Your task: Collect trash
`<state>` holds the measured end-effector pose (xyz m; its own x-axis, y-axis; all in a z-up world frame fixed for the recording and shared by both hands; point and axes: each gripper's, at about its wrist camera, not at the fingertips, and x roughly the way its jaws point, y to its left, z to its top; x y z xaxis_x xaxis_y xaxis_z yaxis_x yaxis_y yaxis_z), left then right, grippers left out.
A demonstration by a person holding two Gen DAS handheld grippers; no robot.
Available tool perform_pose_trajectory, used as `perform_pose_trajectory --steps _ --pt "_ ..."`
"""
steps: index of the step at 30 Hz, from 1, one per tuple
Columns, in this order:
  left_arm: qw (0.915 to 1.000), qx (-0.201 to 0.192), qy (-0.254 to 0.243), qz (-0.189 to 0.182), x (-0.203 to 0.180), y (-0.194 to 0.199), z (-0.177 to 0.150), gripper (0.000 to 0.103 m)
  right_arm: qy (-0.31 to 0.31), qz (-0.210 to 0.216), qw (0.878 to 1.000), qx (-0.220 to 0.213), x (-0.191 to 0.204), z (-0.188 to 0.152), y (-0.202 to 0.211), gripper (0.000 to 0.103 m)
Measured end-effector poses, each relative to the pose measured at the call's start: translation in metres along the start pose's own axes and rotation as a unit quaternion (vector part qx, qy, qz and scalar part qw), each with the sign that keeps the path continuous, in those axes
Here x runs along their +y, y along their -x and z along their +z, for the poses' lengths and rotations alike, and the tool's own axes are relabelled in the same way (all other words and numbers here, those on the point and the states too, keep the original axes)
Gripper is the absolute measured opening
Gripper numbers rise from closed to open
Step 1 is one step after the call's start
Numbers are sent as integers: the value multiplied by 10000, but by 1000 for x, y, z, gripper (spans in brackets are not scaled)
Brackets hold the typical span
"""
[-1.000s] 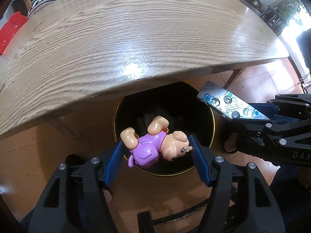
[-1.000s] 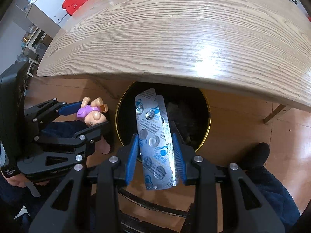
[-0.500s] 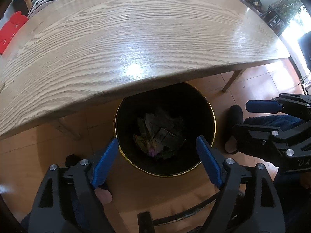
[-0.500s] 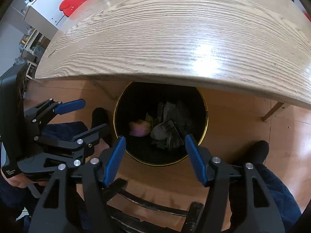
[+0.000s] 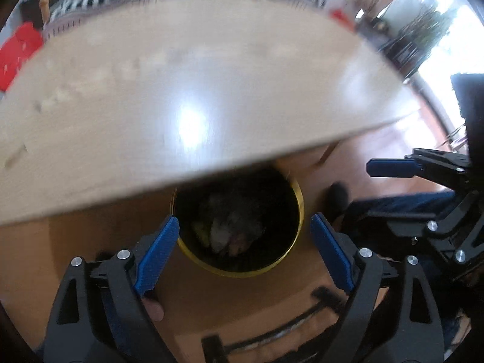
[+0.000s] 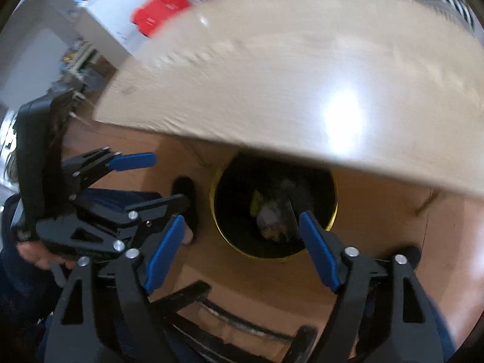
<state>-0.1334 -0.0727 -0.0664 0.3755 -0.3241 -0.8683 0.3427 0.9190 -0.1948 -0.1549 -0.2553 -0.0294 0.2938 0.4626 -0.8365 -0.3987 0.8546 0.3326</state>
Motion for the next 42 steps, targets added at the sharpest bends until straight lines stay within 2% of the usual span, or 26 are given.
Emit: perform_pose_trajectory --steps 3,5,7,10,12,14,17,19,23,33,42 --pt "9983 -522 -191 191 4 32 16 90 33 -412 9964 -738 -4 21 39 94" --pt "9956 -745 -193 542 15 46 34 90 -60 -761 9919 -1020 -14 38 56 94" --pt "9935 -873 -76 733 28 56 53 91 -221 -1084 9860 -1245 -29 56 69 96" --pt "9897 -1083 247 902 51 69 92 94 -412 -1408 9797 -1367 -51 86 80 96" --pt "9828 -1328 484 1184 62 75 114 96 -476 -1644 9740 -1486 -65 104 84 96" --pt "9723 -1665 752 1456 77 76 131 96 -550 -1840 9685 -1587 -75 116 82 96" --pt "9661 -1842 1207 1345 96 71 136 96 -725 -2035 9613 -1709 -94 116 67 96" --pt "9634 -1784 1491 1331 109 57 130 96 -743 -2195 9575 -1716 -100 114 55 96" --pt "9712 -1440 1313 1371 115 39 126 96 -605 -2373 9580 -1496 -107 109 35 96" --pt "9773 -1245 1222 1204 107 28 126 96 -542 -2256 9619 -1444 -102 103 30 96" --pt "9759 -1187 1278 1313 105 28 117 96 -731 -2130 9634 -1450 -105 99 33 96"
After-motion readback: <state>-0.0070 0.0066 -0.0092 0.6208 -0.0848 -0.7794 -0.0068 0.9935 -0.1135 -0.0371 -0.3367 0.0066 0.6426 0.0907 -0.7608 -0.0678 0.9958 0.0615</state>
